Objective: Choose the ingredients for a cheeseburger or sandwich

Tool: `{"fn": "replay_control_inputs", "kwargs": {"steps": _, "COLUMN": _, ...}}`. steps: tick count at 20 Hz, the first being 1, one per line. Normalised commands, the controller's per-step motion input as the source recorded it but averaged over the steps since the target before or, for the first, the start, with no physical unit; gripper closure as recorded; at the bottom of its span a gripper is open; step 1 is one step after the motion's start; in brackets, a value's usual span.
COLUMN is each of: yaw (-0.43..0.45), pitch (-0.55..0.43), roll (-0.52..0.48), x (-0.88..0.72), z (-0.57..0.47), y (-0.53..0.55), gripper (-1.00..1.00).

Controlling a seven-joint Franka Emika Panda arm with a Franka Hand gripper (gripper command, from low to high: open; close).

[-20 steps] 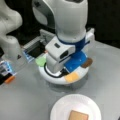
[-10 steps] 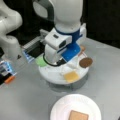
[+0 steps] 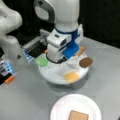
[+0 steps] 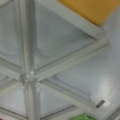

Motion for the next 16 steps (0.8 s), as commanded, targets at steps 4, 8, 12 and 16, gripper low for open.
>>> {"fn": "replay_control_inputs", "kwargs": {"steps": 4, "yaw": 0.072, "pitch": -0.202, "roll": -0.067, "x": -0.31, "z": -0.33, "y": 0.15, "gripper": -1.00}}
{"fn": "replay_control_inputs", "kwargs": {"steps": 8, "yaw": 0.015, "pitch": -0.165, "roll": -0.052, "x": -0.32, "z": -0.23, "y": 0.13, "gripper": -1.00}}
{"fn": "replay_control_inputs", "kwargs": {"steps": 12, "yaw": -0.019, "pitch": -0.162, "roll": -0.052, "x": -0.31, "z": -0.15, "y": 0.10, "gripper": -1.00}}
{"fn": "replay_control_inputs", "kwargs": {"steps": 16, "yaw": -0.037, "pitch": -0.166, "roll": -0.057, "x": -0.30, "z": -0.11, "y": 0.07, "gripper": -1.00}}
